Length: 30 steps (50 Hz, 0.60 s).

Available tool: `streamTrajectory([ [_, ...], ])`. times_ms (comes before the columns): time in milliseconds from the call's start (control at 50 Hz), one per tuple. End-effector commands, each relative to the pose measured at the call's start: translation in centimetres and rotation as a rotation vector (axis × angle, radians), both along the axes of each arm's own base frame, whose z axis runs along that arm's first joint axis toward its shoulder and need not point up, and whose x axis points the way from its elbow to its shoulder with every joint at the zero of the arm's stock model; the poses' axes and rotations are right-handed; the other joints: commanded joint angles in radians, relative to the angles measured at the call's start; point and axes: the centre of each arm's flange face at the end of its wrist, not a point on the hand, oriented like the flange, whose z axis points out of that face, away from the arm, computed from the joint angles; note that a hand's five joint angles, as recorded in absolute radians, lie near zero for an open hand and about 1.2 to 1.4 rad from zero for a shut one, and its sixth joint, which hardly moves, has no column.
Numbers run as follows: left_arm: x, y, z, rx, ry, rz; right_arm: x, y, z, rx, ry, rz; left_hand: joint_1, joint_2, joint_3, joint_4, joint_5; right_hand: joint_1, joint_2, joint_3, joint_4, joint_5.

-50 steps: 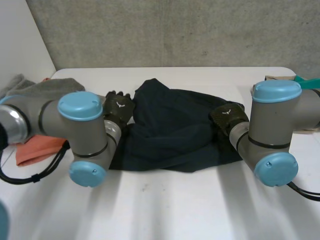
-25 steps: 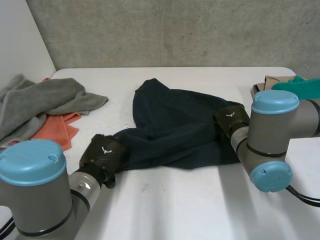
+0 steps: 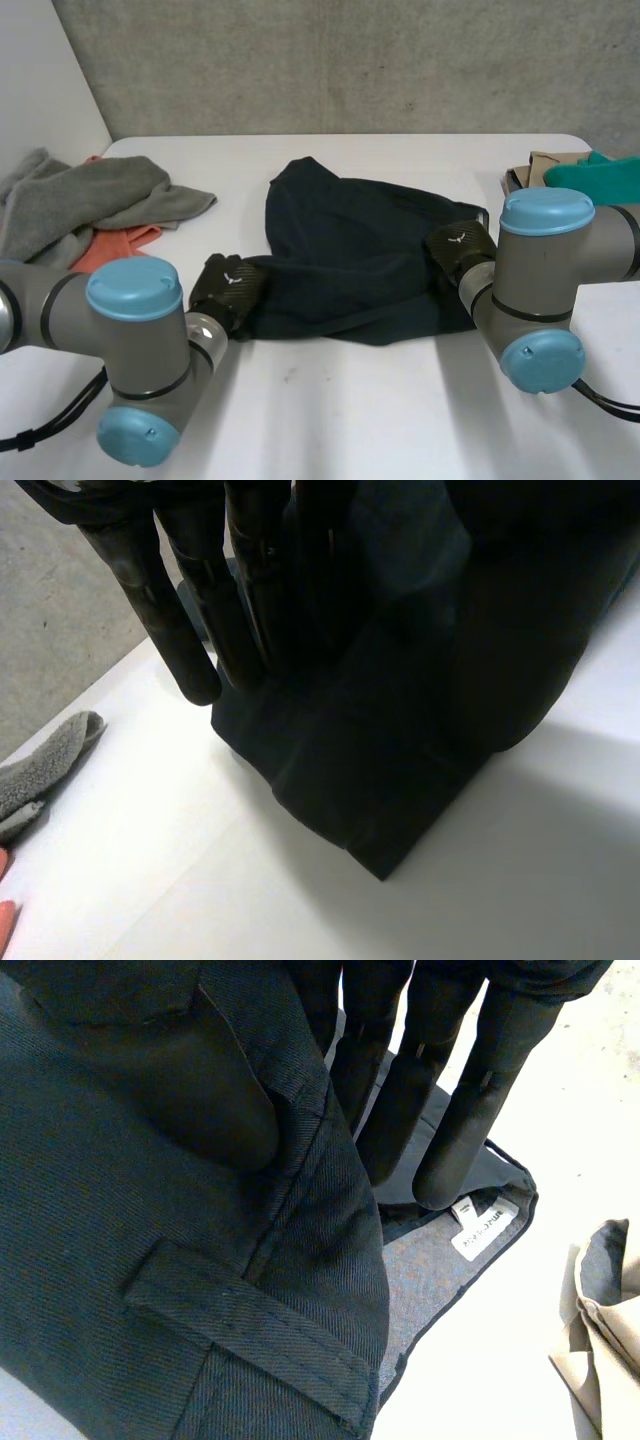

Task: Fold the laundry.

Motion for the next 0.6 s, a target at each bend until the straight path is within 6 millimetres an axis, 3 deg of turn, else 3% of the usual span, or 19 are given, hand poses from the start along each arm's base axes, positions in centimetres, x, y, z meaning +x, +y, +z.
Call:
streamTrajectory([
  [20, -0.5, -0.8, -0.7, 0.002, -0.005, -0.001, 0.0, 0.0, 0.1, -0.002, 0.000, 0.002, 0.479, 0.488, 0.489, 0.487, 0.491, 0.302, 0.243, 0.247, 0.200, 0.227],
  [40, -0.6, -0.9, -0.5, -0.003, -0.002, -0.002, 0.0, 0.0, 0.2, -0.004, 0.001, 0.001, 0.729, 0.739, 0.740, 0.738, 0.742, 0.302, 0.243, 0.247, 0.200, 0.227],
  [100, -0.8, -0.9, 0.0, -0.018, 0.002, -0.004, -0.2, 0.0, 0.5, -0.010, 0.015, 0.001, 0.732, 0.741, 0.742, 0.740, 0.745, 0.302, 0.243, 0.247, 0.200, 0.227],
  [180, -0.8, -1.0, 4.5, -0.117, 0.054, -0.001, -0.8, 1.1, 2.7, -0.017, 0.101, 0.034, 0.732, 0.741, 0.742, 0.740, 0.745, 0.302, 0.243, 0.247, 0.200, 0.227],
  [200, -0.6, -0.8, 7.1, -0.176, 0.083, 0.001, -1.0, 1.3, 3.5, -0.025, 0.125, 0.045, 0.732, 0.741, 0.742, 0.740, 0.745, 0.302, 0.243, 0.247, 0.200, 0.227],
  [240, -0.4, -0.4, 9.6, -0.230, 0.109, -0.001, -1.2, 2.1, 5.7, -0.059, 0.168, 0.068, 0.732, 0.741, 0.742, 0.740, 0.745, 0.302, 0.243, 0.247, 0.200, 0.227],
  [260, -0.4, -0.2, 10.9, -0.259, 0.123, -0.003, -1.5, 2.8, 8.0, -0.104, 0.198, 0.084, 0.732, 0.741, 0.742, 0.740, 0.745, 0.302, 0.243, 0.247, 0.200, 0.227],
  [280, -0.1, 0.3, 13.5, -0.312, 0.145, -0.005, -1.7, 3.2, 9.2, -0.129, 0.210, 0.091, 0.732, 0.741, 0.742, 0.740, 0.745, 0.302, 0.243, 0.247, 0.200, 0.227],
  [320, 0.4, 1.0, 16.4, -0.373, 0.167, -0.006, -2.0, 3.9, 11.7, -0.188, 0.230, 0.100, 0.732, 0.741, 0.742, 0.740, 0.745, 0.302, 0.243, 0.247, 0.200, 0.227],
  [340, 0.6, 1.5, 17.9, -0.404, 0.177, -0.007, -2.3, 4.6, 14.3, -0.264, 0.236, 0.104, 0.732, 0.741, 0.742, 0.740, 0.745, 0.302, 0.243, 0.247, 0.200, 0.227],
  [360, 1.1, 2.3, 20.5, -0.454, 0.191, -0.010, -2.4, 4.9, 15.5, -0.299, 0.238, 0.102, 0.732, 0.741, 0.742, 0.740, 0.745, 0.302, 0.243, 0.247, 0.200, 0.227],
  [420, 1.9, 3.8, 24.0, -0.511, 0.201, -0.014, -3.3, 6.5, 20.0, -0.415, 0.253, 0.088, 0.732, 0.741, 0.742, 0.740, 0.745, 0.302, 0.243, 0.247, 0.200, 0.227],
  [480, 2.1, 4.2, 25.1, -0.505, 0.192, -0.015, -4.0, 7.4, 21.5, -0.420, 0.278, 0.092, 0.732, 0.741, 0.742, 0.740, 0.745, 0.302, 0.243, 0.247, 0.200, 0.227],
  [520, 2.2, 4.3, 25.5, -0.476, 0.173, -0.017, -4.1, 7.8, 21.4, -0.380, 0.311, 0.110, 0.732, 0.741, 0.742, 0.740, 0.745, 0.302, 0.243, 0.247, 0.200, 0.227],
  [560, 2.0, 4.0, 24.8, -0.438, 0.149, -0.021, -4.0, 7.8, 20.9, -0.339, 0.332, 0.125, 0.732, 0.741, 0.742, 0.740, 0.745, 0.302, 0.243, 0.247, 0.200, 0.227],
  [600, 1.3, 2.9, 22.8, -0.363, 0.101, -0.026, -3.7, 7.2, 19.3, -0.270, 0.364, 0.143, 0.732, 0.741, 0.742, 0.740, 0.745, 0.302, 0.243, 0.247, 0.200, 0.227],
])
